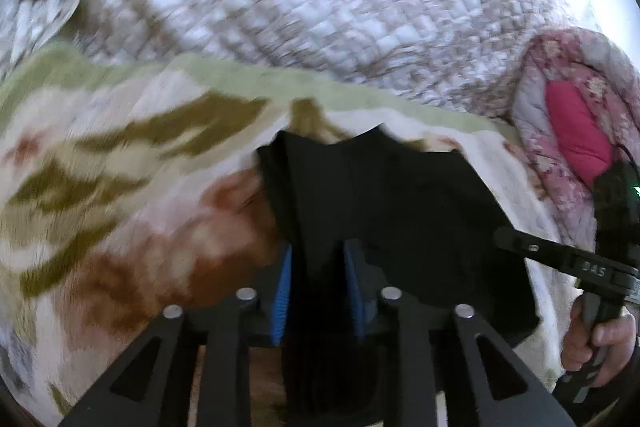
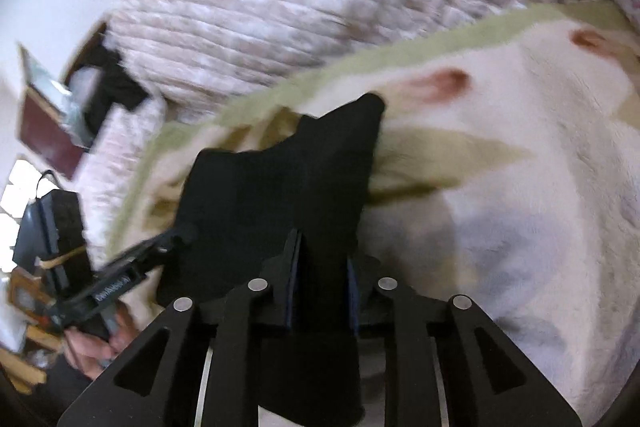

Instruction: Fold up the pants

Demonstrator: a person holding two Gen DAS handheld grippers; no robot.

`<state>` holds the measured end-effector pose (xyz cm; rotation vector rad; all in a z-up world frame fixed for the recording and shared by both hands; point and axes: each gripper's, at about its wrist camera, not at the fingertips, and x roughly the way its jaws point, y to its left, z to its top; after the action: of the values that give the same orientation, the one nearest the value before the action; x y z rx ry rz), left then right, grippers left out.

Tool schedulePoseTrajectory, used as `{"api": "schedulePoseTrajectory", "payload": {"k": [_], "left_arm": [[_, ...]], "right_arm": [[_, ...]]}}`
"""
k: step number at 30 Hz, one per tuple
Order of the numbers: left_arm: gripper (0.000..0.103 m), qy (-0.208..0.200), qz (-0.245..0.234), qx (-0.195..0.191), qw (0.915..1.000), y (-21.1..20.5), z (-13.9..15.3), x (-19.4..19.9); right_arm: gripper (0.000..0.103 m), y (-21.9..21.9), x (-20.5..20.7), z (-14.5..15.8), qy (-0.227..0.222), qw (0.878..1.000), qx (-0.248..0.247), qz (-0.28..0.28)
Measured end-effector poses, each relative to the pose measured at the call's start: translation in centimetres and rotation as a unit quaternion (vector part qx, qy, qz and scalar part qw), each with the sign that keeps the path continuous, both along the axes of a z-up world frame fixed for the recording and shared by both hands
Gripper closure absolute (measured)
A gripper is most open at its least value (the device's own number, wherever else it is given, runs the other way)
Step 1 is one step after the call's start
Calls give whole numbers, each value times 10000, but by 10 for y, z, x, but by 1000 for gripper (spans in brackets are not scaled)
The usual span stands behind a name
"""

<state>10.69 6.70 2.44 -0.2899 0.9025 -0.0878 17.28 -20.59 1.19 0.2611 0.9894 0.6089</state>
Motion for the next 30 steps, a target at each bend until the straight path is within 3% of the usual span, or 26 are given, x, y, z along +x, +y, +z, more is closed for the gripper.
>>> {"api": "schedulePoseTrajectory", "payload": {"k": [2,6,10,14,18,20,27,30], "left_arm": [[71,-64,119,-87,9999,8,-1,-8],[72,-222,350,92,9991,11,13,-24],[72,-504,286,227,9981,-6,35,-46],[72,-649,27,414,9970,-37,43,-69],[72,-398,-143,696,9967,-57,21,-76],[72,-418,-141,896,9950,-62,20,-79],[72,-325,-26,918,9952,-68,37,-96],[71,-288,3,897,9956,-73,39,-109]], "right_arm": [[78,-9,-6,3,-116,9999,-55,-72],[78,-15,-25,20,-487,9980,-377,-130],[78,1,-57,34,-929,9935,-660,44],[78,22,-84,27,-1092,9887,-990,266],[78,35,-90,5,-975,9834,-1428,542],[78,31,-92,9,-965,9845,-1373,500],[78,18,-119,31,-1091,9853,-1228,466],[69,14,-132,33,-1106,9851,-1235,463]]}}
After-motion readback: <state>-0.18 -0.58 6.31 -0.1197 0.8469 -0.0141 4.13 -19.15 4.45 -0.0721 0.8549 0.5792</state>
